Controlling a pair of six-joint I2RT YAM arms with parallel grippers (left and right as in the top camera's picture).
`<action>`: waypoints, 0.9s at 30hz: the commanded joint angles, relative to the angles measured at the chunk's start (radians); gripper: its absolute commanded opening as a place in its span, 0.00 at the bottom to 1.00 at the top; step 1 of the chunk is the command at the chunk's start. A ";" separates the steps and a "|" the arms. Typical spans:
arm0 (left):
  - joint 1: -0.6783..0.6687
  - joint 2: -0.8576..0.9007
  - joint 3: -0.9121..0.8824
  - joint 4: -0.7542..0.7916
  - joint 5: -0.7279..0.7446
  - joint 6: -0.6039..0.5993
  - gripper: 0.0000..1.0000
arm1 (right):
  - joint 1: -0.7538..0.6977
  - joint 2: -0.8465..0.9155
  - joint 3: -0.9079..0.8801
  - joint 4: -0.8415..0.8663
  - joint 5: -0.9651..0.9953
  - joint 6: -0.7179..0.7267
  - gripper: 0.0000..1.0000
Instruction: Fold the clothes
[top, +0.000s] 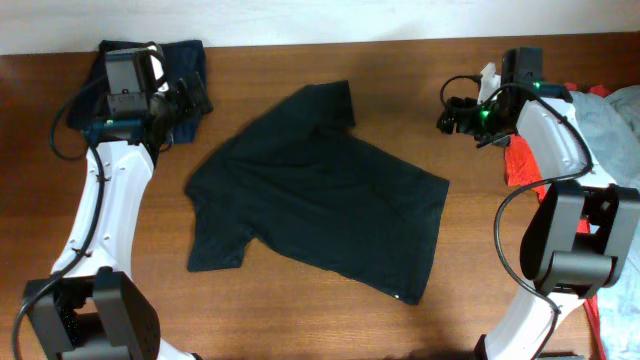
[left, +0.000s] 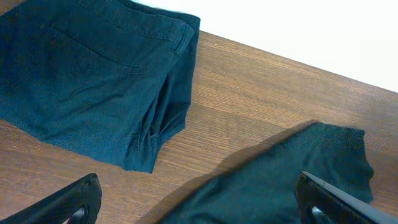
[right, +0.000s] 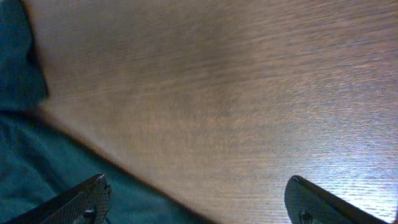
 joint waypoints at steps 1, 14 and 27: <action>0.002 0.002 -0.002 -0.002 0.025 -0.010 0.99 | 0.105 -0.031 0.015 -0.051 0.034 -0.217 0.95; 0.002 0.002 -0.002 -0.002 0.025 -0.010 0.99 | 0.406 -0.030 -0.036 -0.227 0.266 -0.254 0.92; 0.002 0.002 -0.002 -0.002 0.025 -0.010 0.99 | 0.406 -0.028 -0.219 -0.181 0.267 -0.254 0.57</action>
